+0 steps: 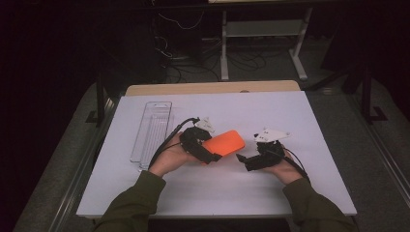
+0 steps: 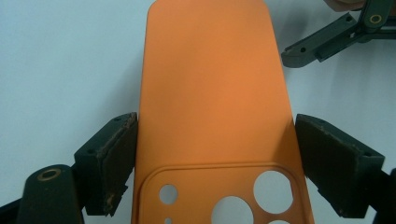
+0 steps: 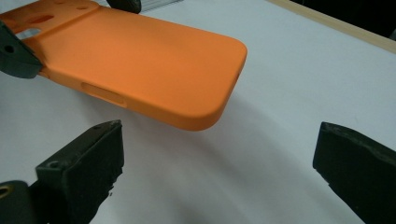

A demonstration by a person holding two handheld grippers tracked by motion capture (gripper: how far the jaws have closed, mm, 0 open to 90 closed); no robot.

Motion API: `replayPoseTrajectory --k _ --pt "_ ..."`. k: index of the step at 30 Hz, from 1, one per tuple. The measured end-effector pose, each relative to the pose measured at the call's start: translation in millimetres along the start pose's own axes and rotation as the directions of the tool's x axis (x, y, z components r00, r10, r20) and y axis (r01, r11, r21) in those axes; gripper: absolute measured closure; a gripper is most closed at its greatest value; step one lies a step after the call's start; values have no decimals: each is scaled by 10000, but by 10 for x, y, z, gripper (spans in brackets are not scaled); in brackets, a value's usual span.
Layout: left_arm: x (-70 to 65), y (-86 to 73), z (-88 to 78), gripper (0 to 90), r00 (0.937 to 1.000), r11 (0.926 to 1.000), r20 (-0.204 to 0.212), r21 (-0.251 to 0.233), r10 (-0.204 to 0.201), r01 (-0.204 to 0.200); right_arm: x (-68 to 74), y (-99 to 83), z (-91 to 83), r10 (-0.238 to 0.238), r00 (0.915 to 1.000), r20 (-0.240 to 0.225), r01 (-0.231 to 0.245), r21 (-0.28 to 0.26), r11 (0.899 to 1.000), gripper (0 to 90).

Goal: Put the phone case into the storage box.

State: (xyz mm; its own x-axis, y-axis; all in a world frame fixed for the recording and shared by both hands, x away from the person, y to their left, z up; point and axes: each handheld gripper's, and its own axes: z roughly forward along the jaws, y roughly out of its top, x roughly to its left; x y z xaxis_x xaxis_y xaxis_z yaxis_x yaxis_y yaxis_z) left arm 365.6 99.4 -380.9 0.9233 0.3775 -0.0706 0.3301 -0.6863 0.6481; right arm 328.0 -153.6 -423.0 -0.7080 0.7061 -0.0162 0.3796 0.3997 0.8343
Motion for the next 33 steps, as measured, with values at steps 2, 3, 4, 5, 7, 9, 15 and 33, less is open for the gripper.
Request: replayPoseTrajectory --k 2,3,4,5,7,9,15,33 --pt "1 0 -2 156 10000 10000 4 7 15 -15 2 -2 1 -190 9997 131 190 2 9998 11" --pt "1 1 -3 156 10000 10000 -7 1 25 -25 4 -2 0 -257 9995 167 257 13 9997 11" --pt "2 0 -2 156 10000 10000 -14 -20 3 -3 8 -2 -2 -325 9992 211 324 33 9995 11" --pt "2 -1 -2 156 10000 10000 -10 -25 1 -1 15 -1 0 -325 9993 197 325 -19 9995 11" --pt "5 0 -6 156 10000 10000 -8 11 23 -23 24 -3 1 -437 9986 298 437 -4 9990 11" --pt "0 0 0 157 10000 9999 -10 -70 -75 75 32 -1 -5 -542 9978 372 542 23 9985 12" --pt "0 -1 1 156 9999 9999 21 -109 -113 113 51 1 -6 -1023 9928 619 1025 5 9947 12" --pt "28 -6 -27 157 10000 9999 16 -106 -21 21 138 29 -33 -2321 9629 1374 2341 16 9722 12"
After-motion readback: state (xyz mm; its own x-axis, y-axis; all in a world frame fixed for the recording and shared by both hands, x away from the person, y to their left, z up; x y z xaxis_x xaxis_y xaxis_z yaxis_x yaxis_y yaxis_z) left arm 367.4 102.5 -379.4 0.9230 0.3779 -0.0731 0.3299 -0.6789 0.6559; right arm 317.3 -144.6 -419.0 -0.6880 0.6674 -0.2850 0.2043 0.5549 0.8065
